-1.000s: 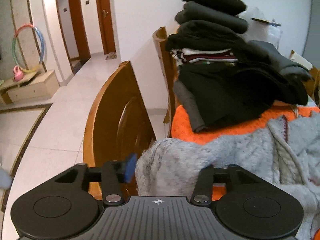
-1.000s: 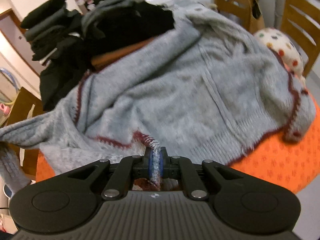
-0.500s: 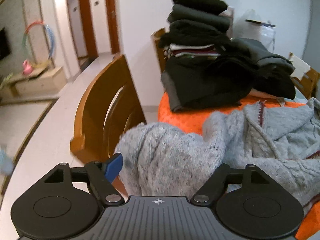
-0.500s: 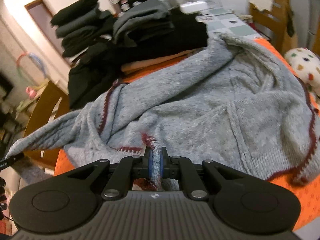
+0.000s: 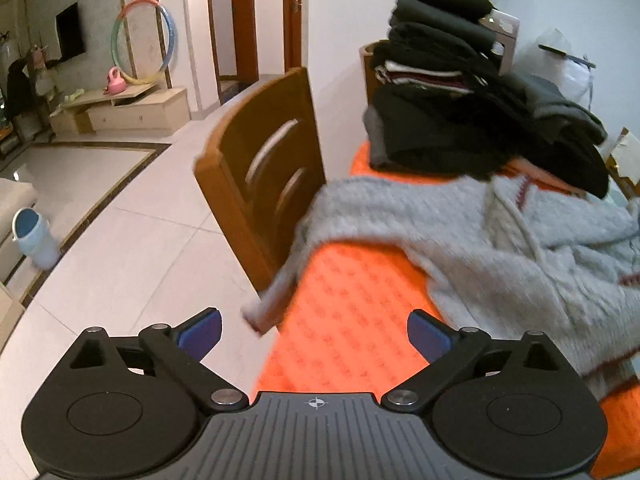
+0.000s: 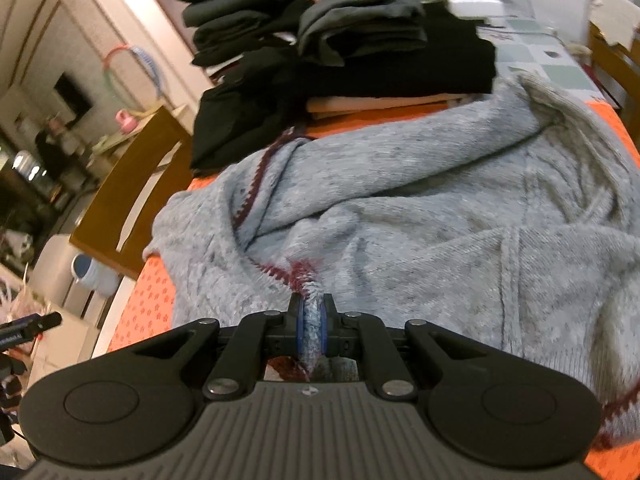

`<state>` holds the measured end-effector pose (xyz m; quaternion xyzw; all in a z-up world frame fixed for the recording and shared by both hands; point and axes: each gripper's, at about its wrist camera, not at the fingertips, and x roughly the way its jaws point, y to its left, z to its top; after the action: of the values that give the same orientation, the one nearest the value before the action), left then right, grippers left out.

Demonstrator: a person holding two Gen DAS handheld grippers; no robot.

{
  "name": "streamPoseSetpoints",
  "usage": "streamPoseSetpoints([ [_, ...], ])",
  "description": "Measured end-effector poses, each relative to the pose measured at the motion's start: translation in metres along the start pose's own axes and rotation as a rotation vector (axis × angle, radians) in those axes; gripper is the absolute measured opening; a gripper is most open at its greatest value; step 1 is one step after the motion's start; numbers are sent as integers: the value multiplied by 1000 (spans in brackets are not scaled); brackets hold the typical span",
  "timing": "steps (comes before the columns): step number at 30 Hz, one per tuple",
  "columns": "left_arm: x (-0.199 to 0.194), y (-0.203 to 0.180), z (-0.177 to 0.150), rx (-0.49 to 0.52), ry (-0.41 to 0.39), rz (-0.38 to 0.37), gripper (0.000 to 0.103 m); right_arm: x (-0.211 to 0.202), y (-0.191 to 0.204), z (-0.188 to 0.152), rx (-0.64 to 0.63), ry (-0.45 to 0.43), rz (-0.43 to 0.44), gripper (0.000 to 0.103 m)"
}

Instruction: Fold clothes

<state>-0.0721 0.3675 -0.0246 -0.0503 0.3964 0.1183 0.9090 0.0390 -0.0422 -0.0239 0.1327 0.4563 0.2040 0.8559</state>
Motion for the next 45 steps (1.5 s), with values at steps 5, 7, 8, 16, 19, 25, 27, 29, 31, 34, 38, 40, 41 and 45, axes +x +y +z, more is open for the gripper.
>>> streamPoseSetpoints([
  [5,-5,-43,-33,53,6,-44,99,2,-4,1,-42,15,22,9],
  [7,-6,-61,-43,77,10,-63,99,2,-6,1,-53,20,30,9],
  [8,-6,-69,-48,89,12,-73,99,2,-7,1,-58,23,33,9],
  [16,5,-127,-74,223,34,-131,99,3,-11,-1,-61,27,48,10],
  [19,13,-145,-83,294,47,-130,99,3,-12,-2,-59,26,52,10],
  [25,26,-173,-93,389,42,-113,99,3,-12,-2,-52,23,60,10],
  [27,28,-180,-93,413,26,-121,97,3,-12,-3,-50,24,59,10],
  [29,29,-188,-94,444,7,-133,95,3,-13,-4,-49,25,57,10],
  [31,31,-198,-95,491,-12,-136,92,4,-13,-4,-47,26,55,10],
  [34,37,-211,-98,551,-30,-128,86,4,-13,-5,-43,24,52,10],
  [38,51,-219,-103,579,-27,-103,78,3,-12,-5,-40,20,53,10],
  [40,49,-217,-105,572,-36,-103,77,2,-11,-5,-41,15,54,10],
  [41,47,-213,-106,557,-39,-98,73,1,-11,-4,-40,12,55,10],
  [45,37,-191,-104,472,-50,-66,35,-1,-11,-3,-35,0,61,10],
])
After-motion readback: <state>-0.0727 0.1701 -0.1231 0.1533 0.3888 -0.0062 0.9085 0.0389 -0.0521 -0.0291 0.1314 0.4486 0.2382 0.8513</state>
